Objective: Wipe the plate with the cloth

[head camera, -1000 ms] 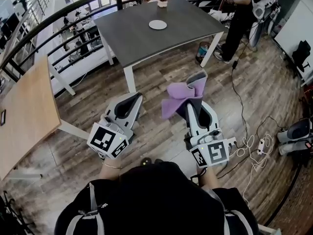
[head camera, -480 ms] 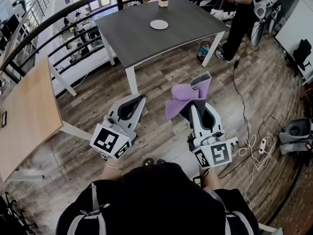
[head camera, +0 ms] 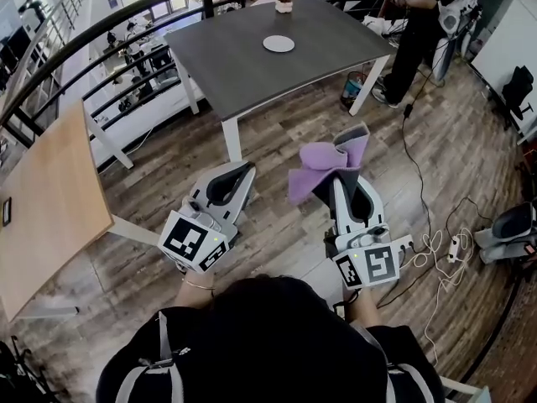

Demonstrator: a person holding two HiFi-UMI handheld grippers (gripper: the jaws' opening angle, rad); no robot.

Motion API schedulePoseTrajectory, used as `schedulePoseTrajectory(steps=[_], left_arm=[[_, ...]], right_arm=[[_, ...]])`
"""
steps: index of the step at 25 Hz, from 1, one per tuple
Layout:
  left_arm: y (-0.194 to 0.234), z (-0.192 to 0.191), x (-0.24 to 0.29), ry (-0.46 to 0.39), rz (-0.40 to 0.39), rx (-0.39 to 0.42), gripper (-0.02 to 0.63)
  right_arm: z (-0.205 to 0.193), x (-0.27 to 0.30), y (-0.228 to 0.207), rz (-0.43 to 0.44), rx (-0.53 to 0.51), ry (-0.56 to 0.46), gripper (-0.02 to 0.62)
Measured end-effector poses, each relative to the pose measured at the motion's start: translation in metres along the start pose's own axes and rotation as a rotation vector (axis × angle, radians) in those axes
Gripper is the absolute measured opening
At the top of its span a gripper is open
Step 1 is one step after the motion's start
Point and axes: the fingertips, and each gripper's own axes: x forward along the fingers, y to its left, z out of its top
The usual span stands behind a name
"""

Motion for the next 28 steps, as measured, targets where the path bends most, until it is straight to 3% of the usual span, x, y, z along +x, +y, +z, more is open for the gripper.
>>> schedulePoseTrajectory(steps=[11, 28], left_arm=[[0.019, -0.012, 0.017, 0.016, -0.029, -0.019, 0.008], [0.063, -0.04, 0.14, 0.04, 0.016, 0.015, 0.008]], right_arm=[[-0.009, 0.018, -0.014, -0.038, 0.003, 0.022, 0.064], [-0.041, 0.107, -0.127, 0.018, 0.044, 0.023, 0.064]])
